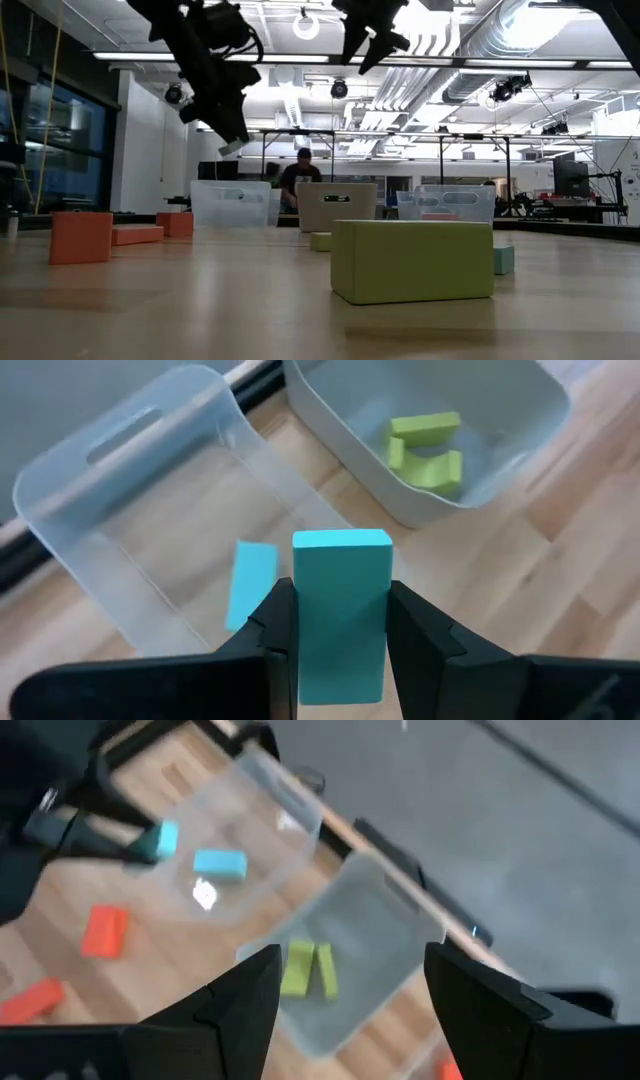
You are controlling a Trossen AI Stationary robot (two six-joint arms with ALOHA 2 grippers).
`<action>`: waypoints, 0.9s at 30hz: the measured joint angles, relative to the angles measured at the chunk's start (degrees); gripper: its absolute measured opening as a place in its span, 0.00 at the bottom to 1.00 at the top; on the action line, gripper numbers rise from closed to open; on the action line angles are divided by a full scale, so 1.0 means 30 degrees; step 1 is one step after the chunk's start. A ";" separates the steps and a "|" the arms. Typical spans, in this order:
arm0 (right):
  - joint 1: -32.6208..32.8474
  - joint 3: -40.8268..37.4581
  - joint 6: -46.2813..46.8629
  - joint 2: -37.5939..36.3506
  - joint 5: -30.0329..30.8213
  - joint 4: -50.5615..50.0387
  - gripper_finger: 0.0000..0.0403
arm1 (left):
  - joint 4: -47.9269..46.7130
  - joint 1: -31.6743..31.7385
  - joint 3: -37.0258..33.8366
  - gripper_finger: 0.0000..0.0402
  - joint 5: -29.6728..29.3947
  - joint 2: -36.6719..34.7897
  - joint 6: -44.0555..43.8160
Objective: Sort & place blocks by color
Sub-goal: Put the blue block into the left transparent bin
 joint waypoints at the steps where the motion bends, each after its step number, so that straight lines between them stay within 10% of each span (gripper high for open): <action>1: 0.0167 0.0000 0.0417 -0.0056 0.0000 -0.0403 0.59 | 0.0150 0.0335 0.0000 0.18 0.0160 0.0167 0.0394; 27: 0.7603 -0.3048 0.9868 -0.0115 0.2200 -0.6078 0.59 | 0.2913 0.2946 -0.0007 0.19 0.1572 0.4012 0.4872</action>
